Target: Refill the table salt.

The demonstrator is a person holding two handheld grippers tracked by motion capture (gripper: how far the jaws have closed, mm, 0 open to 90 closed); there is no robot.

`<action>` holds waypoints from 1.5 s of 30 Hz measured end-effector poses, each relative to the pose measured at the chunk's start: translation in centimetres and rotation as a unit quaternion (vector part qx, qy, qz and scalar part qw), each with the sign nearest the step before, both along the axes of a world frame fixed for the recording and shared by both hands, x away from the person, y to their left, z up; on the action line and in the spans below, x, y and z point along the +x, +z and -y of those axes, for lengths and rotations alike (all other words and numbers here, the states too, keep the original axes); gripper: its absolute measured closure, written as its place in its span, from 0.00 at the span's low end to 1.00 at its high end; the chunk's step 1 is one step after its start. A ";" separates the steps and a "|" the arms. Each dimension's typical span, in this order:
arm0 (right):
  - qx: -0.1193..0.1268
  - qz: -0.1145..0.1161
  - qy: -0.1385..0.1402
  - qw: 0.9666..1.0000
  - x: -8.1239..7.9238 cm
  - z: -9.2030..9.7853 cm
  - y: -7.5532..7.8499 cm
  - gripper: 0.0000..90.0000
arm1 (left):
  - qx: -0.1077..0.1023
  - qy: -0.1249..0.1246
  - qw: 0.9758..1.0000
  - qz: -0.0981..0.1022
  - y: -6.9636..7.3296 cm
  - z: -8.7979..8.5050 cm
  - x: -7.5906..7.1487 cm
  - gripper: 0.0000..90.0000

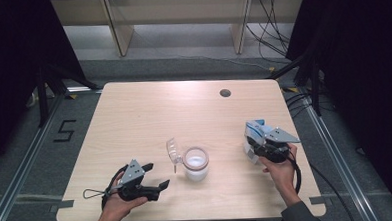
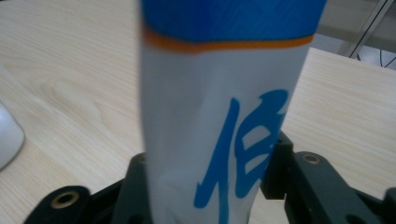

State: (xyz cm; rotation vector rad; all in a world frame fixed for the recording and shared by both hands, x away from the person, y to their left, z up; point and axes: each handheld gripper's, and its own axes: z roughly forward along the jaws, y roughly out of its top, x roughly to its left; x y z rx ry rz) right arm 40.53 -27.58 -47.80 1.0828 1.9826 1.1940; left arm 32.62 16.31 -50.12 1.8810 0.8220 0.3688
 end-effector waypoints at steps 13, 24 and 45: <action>0.028 0.010 -0.010 1.000 -0.6 0.1 0.5 0.48 | -0.002 0.000 1.000 0.001 0.0 0.0 0.0 0.18; 0.040 0.007 -0.032 0.999 -2.3 0.0 1.2 0.41 | -0.004 0.005 1.000 -0.001 0.0 0.0 -0.1 0.18; 0.031 -0.004 -0.032 0.999 -5.7 1.2 1.4 0.37 | 0.004 0.007 1.000 -0.001 0.0 0.0 0.1 0.18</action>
